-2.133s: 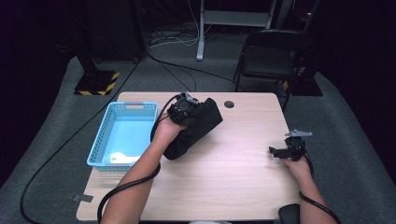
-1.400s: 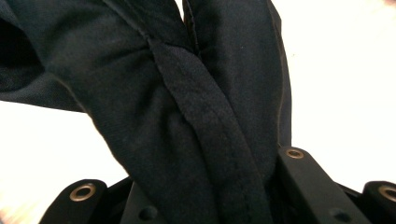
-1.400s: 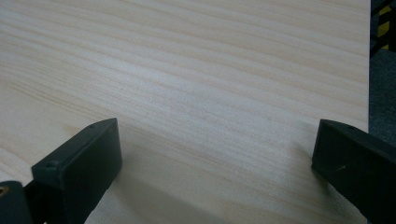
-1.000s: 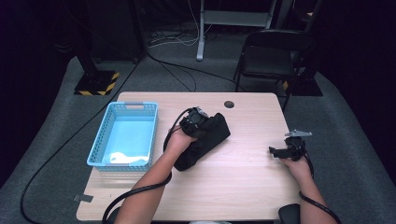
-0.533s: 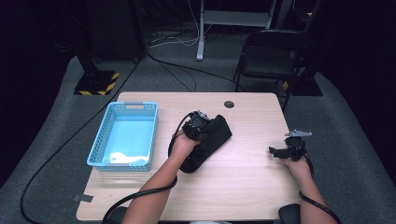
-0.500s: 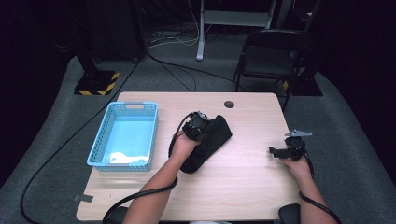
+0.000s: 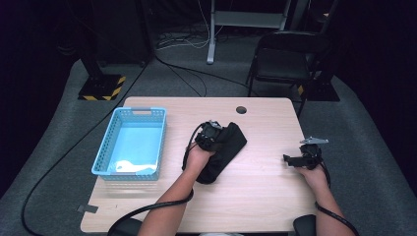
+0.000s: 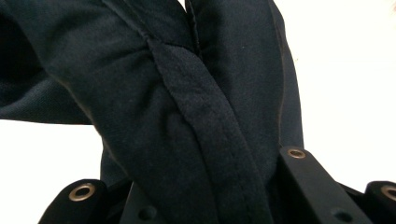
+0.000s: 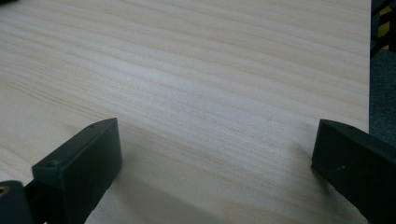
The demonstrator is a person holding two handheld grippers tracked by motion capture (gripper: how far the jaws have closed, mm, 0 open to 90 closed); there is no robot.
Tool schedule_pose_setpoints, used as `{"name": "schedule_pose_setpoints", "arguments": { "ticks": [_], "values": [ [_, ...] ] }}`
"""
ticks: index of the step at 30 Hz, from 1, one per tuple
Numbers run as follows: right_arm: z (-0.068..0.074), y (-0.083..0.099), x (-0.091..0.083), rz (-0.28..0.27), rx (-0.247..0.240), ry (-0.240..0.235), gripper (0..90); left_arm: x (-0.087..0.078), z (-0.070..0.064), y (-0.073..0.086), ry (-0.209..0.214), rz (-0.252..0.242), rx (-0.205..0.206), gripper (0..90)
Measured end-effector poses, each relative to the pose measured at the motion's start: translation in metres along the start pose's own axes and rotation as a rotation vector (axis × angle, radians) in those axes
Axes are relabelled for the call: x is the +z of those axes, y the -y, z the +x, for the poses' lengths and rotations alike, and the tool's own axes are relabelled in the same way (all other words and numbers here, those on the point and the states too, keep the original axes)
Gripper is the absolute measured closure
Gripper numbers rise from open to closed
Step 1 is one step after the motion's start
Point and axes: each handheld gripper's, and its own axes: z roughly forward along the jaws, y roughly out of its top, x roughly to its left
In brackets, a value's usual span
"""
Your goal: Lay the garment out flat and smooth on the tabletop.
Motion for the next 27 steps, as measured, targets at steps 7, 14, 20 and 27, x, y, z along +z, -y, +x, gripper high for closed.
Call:
{"name": "schedule_pose_setpoints", "arguments": {
  "ticks": [7, 14, 20, 27],
  "values": [
    [0.000, 0.000, 0.000, 0.000, 0.000, 0.000, 0.7, 0.005, -0.005, 0.001, -0.019, -0.010, -0.015, 69.1],
    [0.000, 0.000, 0.000, 0.001, -0.001, 0.000, 0.7, 0.011, -0.015, 0.002, -0.041, -0.022, -0.015, 68.0],
    [0.000, 0.000, 0.000, 0.000, -0.001, 0.000, 0.7, 0.014, -0.022, 0.005, -0.026, -0.041, -0.029, 64.4],
    [0.000, 0.000, 0.000, 0.000, -0.001, 0.000, 0.7, 0.017, -0.031, 0.008, 0.040, -0.072, -0.095, 44.2]
  ]
}}
